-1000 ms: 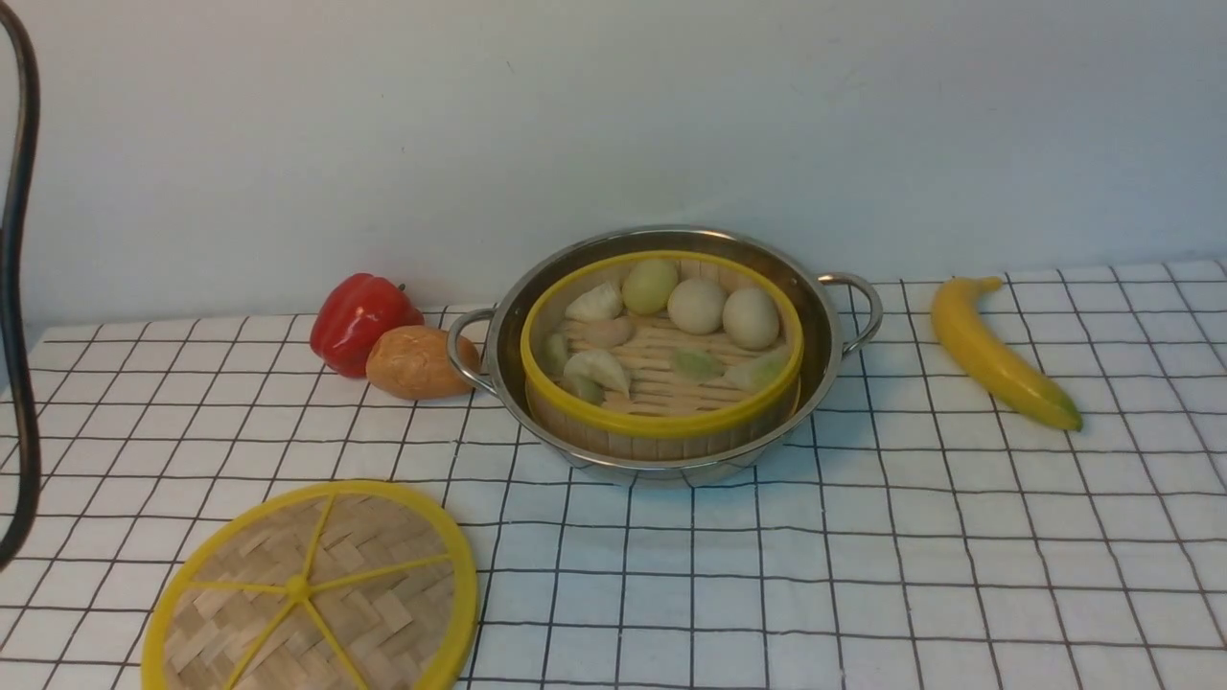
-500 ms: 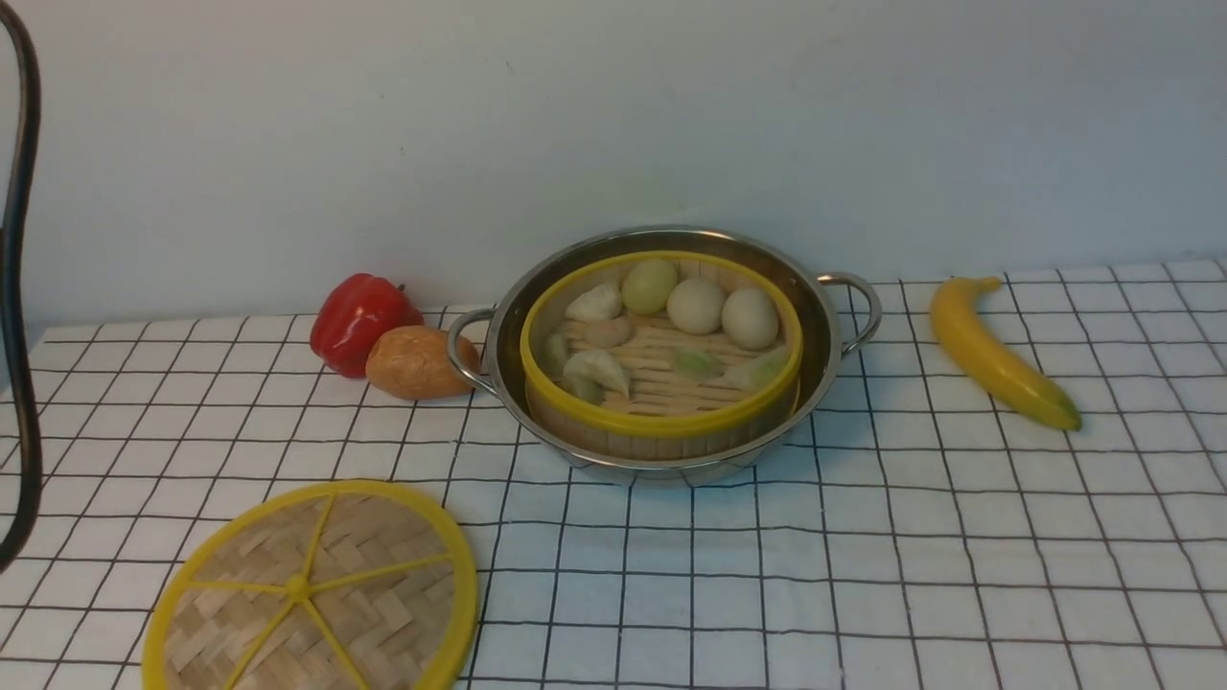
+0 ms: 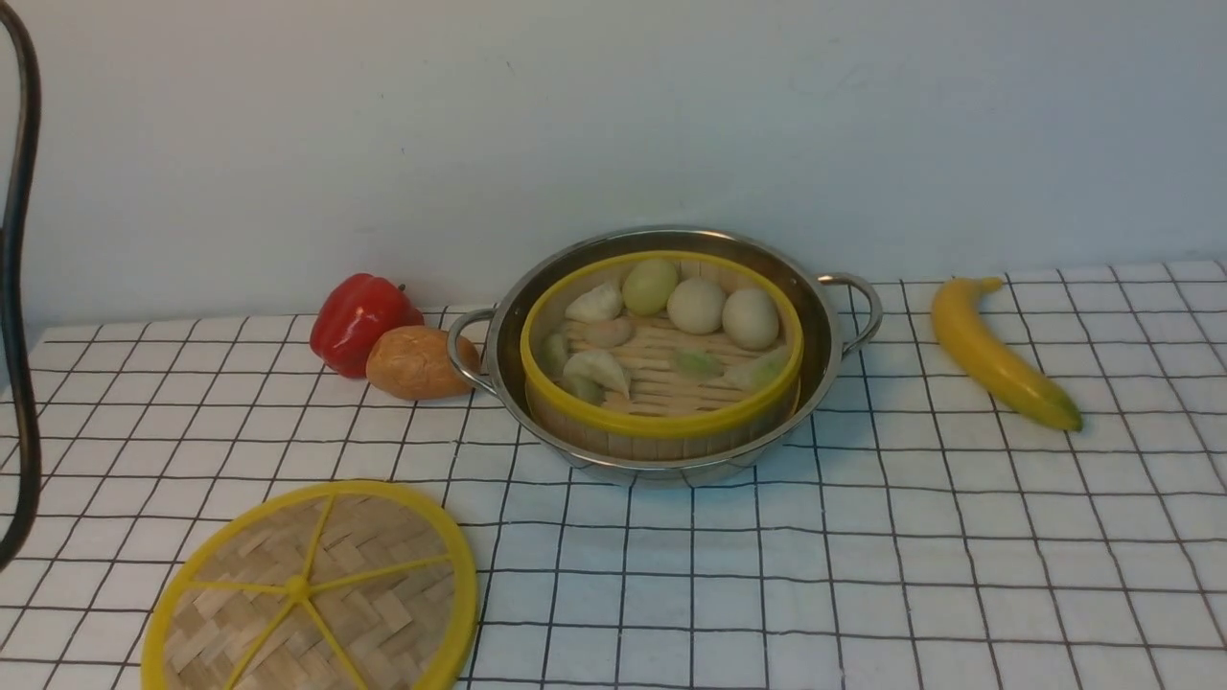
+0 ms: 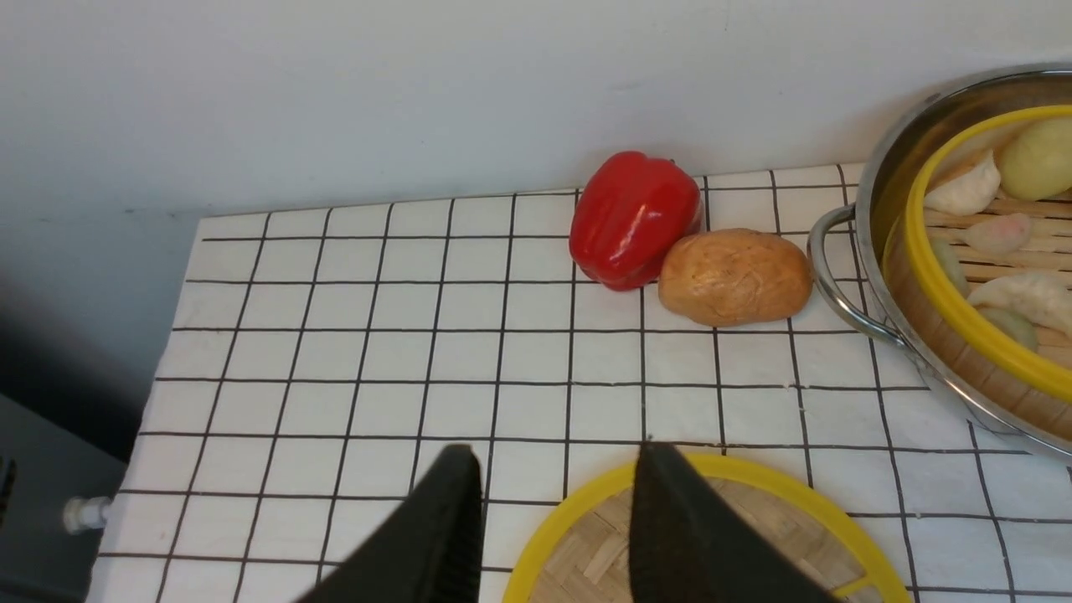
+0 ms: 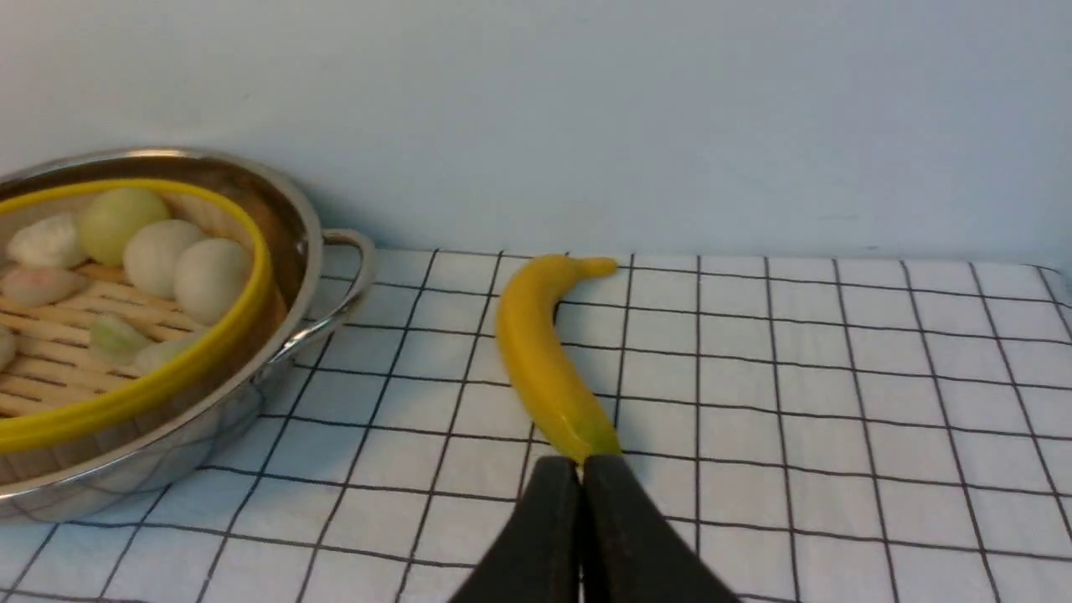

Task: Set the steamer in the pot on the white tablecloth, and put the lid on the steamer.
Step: 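Grasp the bamboo steamer lid lying on the table by its centre knob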

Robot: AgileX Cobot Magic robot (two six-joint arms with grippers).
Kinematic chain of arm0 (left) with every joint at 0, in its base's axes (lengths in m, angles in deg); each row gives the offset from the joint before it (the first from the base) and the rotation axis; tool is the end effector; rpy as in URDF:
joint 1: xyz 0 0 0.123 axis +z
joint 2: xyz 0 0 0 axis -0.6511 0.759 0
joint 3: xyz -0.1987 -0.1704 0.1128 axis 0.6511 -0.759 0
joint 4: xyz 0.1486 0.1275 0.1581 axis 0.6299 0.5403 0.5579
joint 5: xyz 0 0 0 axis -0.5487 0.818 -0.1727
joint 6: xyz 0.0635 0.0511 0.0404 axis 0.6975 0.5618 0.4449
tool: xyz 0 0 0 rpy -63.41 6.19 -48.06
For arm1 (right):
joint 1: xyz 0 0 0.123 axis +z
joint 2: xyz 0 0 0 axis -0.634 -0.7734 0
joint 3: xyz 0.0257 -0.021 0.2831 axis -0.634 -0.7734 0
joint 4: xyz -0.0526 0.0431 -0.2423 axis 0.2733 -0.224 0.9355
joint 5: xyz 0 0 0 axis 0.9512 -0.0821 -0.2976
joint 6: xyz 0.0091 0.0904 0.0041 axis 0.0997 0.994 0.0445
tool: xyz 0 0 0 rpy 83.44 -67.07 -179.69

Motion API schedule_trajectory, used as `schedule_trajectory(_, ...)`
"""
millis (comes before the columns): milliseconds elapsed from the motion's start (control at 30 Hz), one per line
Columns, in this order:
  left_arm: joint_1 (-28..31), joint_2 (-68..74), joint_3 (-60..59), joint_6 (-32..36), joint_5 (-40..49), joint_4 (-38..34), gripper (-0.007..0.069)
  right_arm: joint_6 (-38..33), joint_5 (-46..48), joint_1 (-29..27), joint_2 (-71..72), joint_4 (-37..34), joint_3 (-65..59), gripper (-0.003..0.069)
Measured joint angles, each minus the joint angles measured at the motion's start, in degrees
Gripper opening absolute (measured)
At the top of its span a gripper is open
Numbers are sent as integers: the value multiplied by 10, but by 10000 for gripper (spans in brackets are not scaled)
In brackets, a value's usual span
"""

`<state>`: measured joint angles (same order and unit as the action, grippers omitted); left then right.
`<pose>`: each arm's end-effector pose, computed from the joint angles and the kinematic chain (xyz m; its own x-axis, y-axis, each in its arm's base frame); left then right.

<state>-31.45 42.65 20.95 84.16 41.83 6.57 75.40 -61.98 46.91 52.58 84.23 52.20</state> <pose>0.1951 0.0249 0.4030 -0.6046 0.0544 -0.7946 -0.0113 0.9970 0.0768 0.1303 0.0037 0.2820 -0.3831 0.1170 -0.9163 0.0706 0.9927 0.0973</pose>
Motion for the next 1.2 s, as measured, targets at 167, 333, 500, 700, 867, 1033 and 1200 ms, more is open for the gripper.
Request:
schedule_trajectory(167,0,0,0,0,0,0,243,21,-72,-61,185,1,-134,36)
schedule_trajectory(333,0,0,0,0,0,0,243,50,-45,-82,276,-2,-196,54)
schedule_trajectory(500,0,0,0,0,0,0,243,47,-43,-83,288,21,-237,75)
schedule_trajectory(700,0,0,0,0,0,0,243,47,-84,-83,292,30,-259,97)
schedule_trajectory(867,0,0,0,0,0,0,243,49,-78,-83,358,22,-259,111)
schedule_trajectory(1033,0,0,0,0,-1,0,243,77,-69,-83,361,-22,-259,123)
schedule_trajectory(1200,0,0,0,0,-1,0,243,95,-83,-83,360,-45,-253,134)
